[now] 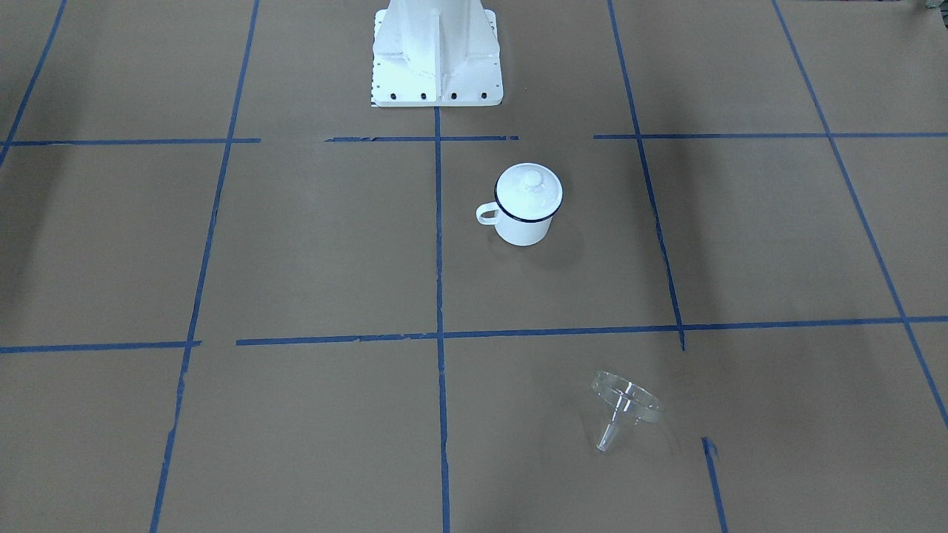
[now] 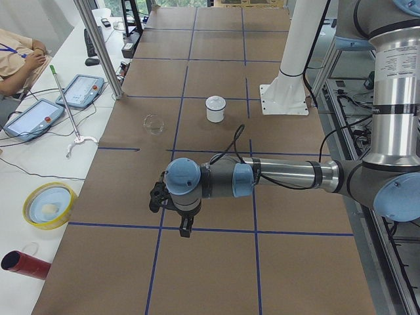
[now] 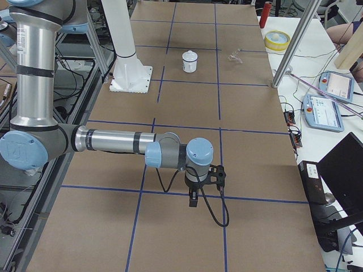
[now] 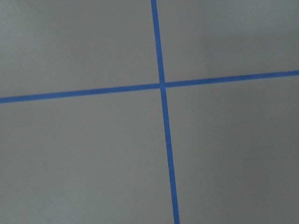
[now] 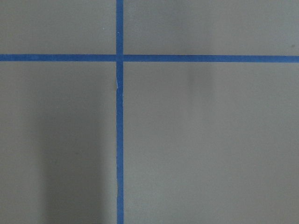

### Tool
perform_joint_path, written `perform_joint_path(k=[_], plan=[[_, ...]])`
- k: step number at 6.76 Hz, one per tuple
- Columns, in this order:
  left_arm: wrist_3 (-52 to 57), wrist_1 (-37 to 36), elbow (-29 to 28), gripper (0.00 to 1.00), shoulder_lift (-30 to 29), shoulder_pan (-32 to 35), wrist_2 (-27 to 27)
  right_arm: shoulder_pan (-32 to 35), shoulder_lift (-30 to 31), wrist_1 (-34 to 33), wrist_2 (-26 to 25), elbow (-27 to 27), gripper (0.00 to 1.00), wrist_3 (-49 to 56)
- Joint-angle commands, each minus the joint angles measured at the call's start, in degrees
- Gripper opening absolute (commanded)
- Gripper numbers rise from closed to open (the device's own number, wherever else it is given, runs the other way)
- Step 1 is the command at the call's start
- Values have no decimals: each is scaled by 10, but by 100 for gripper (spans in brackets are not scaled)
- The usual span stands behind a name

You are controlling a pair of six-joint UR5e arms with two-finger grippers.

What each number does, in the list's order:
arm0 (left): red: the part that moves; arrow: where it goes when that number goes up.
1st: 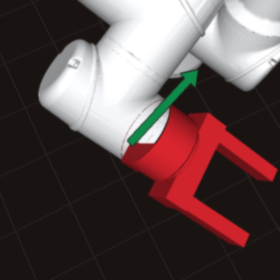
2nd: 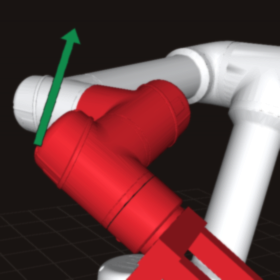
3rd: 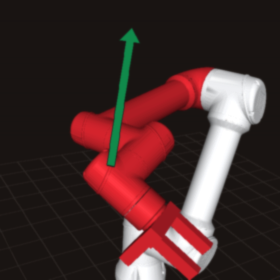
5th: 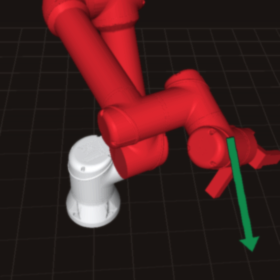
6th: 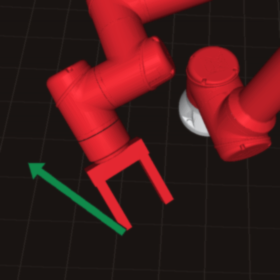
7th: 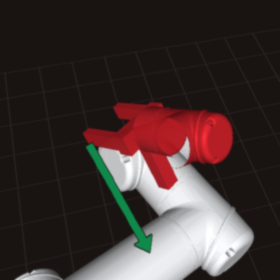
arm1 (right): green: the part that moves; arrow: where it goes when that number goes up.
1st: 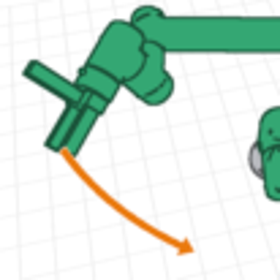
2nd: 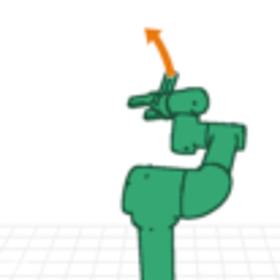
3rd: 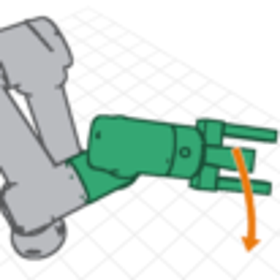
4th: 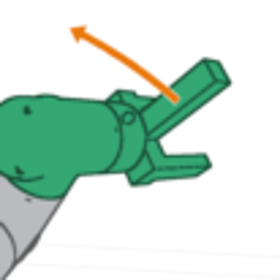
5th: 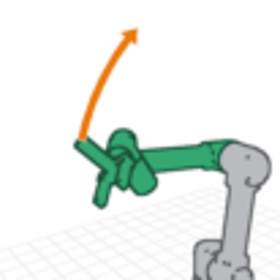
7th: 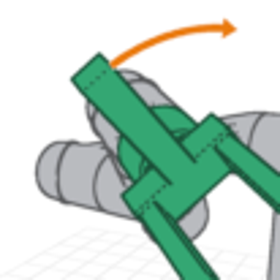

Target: Place funnel on cup

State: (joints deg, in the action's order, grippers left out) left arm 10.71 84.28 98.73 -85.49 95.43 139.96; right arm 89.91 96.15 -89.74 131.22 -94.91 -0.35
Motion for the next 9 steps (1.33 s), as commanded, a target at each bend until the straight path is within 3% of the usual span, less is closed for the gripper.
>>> perform_joint_path(k=[1,3,4,6,7,9], plan=[[-130,48,70,100,0,-21,-1,0,0,0,0,0,100,0],[-344,121,127,100,-12,-152,-1,0,0,0,0,0,100,0],[-464,155,145,100,-47,-214,-4,0,0,0,0,0,100,0],[-672,150,153,100,-172,-341,-41,0,0,0,0,0,100,0],[-798,129,187,100,-193,-431,-110,0,0,0,0,0,100,0],[-845,-54,196,100,-320,-536,-224,0,0,0,0,0,100,0]])
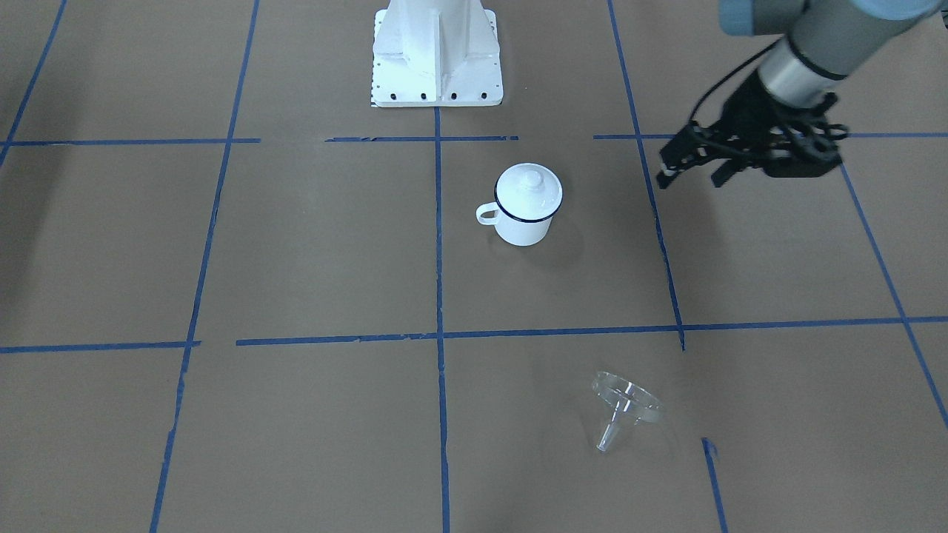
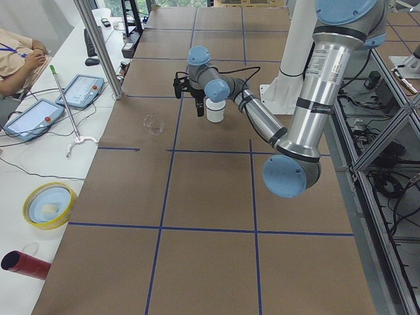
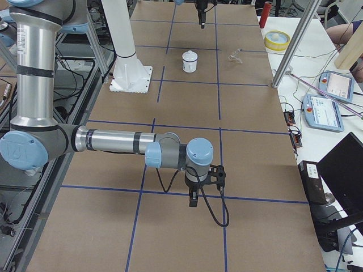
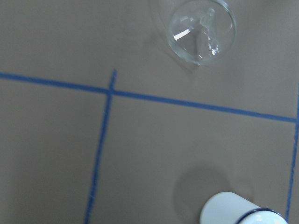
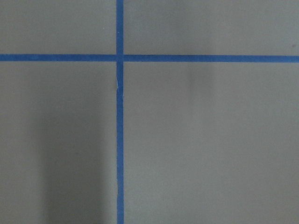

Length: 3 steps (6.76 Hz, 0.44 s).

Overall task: Place funnel on cup
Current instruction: 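Move the left gripper over the white lid on the mug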

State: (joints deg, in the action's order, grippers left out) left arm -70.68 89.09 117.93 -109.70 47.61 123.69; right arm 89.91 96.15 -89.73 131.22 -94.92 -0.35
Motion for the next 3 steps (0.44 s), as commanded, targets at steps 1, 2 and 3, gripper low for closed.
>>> perform_joint_path(k=[1,2,3], plan=[[-35,-138,3,100,-113,-99,-95,0,0,0,0,0,100,0],[-45,-139,-8,99,-123,-130,-128,0,0,0,0,0,100,0],[-78,-130,-49,95,-144,-144,-147,0,0,0,0,0,100,0]])
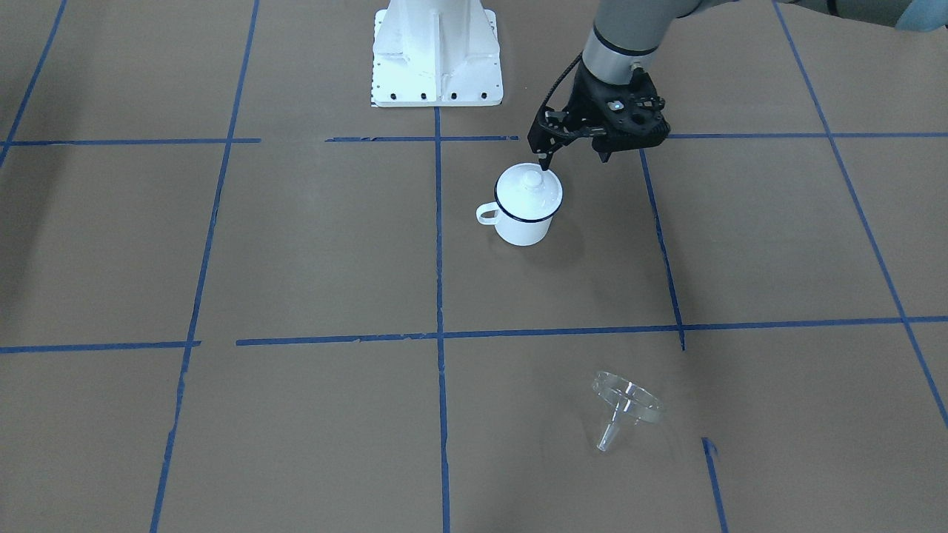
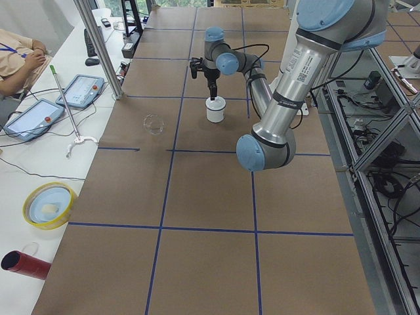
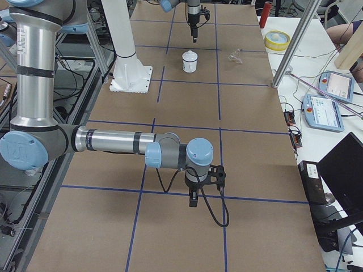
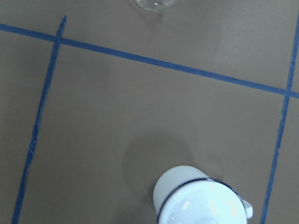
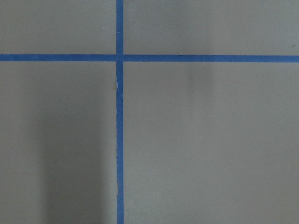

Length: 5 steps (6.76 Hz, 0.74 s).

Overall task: Place funnel on cup
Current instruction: 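Move the left gripper over the white lid on the mug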

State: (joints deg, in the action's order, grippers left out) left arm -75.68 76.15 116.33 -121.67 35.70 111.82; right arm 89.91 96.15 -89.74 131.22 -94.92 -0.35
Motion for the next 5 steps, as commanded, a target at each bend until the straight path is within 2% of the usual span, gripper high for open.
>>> perform_joint_path(k=[1,5], plan=[[-29,1,-38,89,-27,-27,-31,0,0,0,0,0,100,0],[-30,12,-64,82,-32,-48,-52,0,0,0,0,0,100,0]])
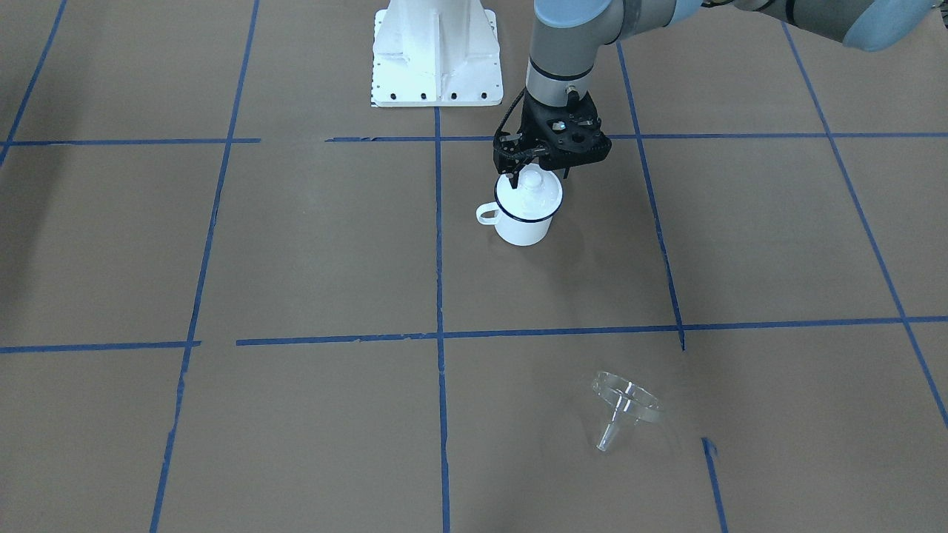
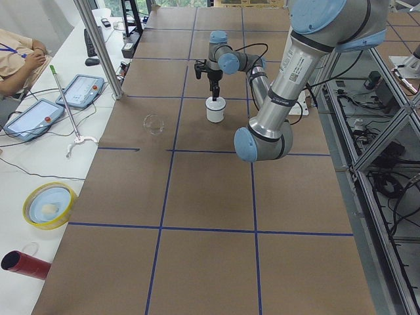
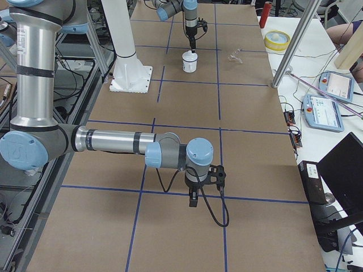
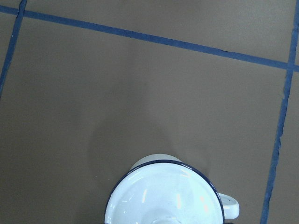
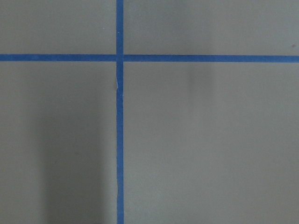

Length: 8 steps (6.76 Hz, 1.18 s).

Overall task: Place funnel on cup
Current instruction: 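Move the left gripper over the white lid on the mug, then lower the left gripper and grasp the lid's knob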

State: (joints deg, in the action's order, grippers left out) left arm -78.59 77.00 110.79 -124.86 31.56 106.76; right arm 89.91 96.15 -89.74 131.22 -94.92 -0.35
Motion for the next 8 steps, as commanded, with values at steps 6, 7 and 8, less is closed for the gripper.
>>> perform_joint_path(k=[6,7,8], plan=[[-10,17,-6,54,4,-11,1,0,0,0,0,0,100,0],[-10,18,-7,51,5,-11,1,0,0,0,0,0,100,0],[-10,17,-5,37,5,-11,1,0,0,0,0,0,100,0]])
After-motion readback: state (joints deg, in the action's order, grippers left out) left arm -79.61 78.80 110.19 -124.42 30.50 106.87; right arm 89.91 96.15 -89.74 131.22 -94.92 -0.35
